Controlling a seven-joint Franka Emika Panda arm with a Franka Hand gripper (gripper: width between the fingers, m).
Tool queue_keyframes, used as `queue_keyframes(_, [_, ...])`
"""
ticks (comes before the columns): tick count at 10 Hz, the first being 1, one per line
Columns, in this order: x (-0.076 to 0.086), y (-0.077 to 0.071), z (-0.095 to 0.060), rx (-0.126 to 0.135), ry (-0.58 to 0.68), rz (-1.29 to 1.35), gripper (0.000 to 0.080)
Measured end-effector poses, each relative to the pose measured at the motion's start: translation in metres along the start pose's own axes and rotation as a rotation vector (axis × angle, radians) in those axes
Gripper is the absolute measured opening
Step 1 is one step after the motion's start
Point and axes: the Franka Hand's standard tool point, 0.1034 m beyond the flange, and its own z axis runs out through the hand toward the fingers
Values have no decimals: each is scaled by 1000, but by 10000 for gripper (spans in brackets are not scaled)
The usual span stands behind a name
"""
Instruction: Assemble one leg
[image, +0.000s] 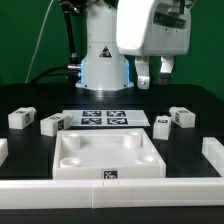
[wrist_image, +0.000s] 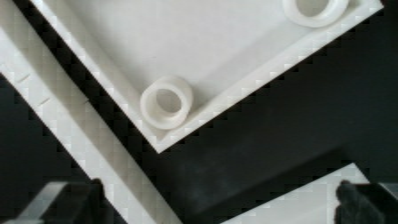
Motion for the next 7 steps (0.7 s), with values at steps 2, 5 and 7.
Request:
queue_keyframes(2, [0,0,0,0,0,0,649])
queue_keyframes(5, [0,0,0,1,0,1,649])
queue_keyframes(7, [0,0,0,1,0,1,649])
